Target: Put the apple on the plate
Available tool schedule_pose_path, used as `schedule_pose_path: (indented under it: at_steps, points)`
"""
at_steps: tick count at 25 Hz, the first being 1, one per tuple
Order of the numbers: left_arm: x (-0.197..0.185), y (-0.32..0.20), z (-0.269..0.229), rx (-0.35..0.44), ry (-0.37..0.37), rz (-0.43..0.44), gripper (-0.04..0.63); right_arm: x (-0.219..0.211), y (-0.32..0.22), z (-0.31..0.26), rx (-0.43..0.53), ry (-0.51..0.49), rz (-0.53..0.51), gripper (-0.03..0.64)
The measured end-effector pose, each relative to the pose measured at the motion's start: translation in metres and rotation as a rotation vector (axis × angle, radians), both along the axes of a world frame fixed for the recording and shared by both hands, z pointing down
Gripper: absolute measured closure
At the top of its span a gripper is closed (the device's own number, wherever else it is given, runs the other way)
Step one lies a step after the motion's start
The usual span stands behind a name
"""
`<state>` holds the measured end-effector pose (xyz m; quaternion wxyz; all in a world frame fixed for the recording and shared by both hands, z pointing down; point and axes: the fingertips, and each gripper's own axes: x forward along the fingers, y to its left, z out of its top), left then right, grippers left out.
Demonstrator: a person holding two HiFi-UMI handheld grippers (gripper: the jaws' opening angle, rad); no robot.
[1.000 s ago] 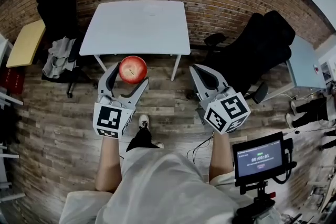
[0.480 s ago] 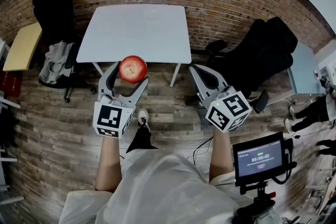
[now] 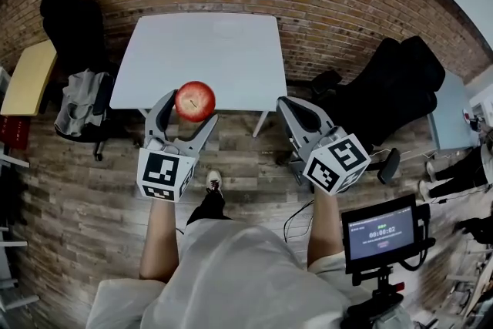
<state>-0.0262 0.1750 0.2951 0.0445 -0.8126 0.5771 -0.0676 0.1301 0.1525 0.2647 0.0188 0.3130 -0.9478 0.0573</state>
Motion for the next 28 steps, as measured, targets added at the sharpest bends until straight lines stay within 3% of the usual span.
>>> schedule_pose_path:
  at_steps: [8, 28]
  points:
    - [-0.022, -0.062, -0.005, -0.010, 0.028, 0.033, 0.213, -0.017, -0.060, -0.016, 0.098, 0.020, 0.083, 0.614]
    - [-0.065, -0.191, 0.008, -0.069, 0.027, 0.092, 0.215, -0.062, -0.187, 0.004, 0.093, 0.134, 0.168, 0.614]
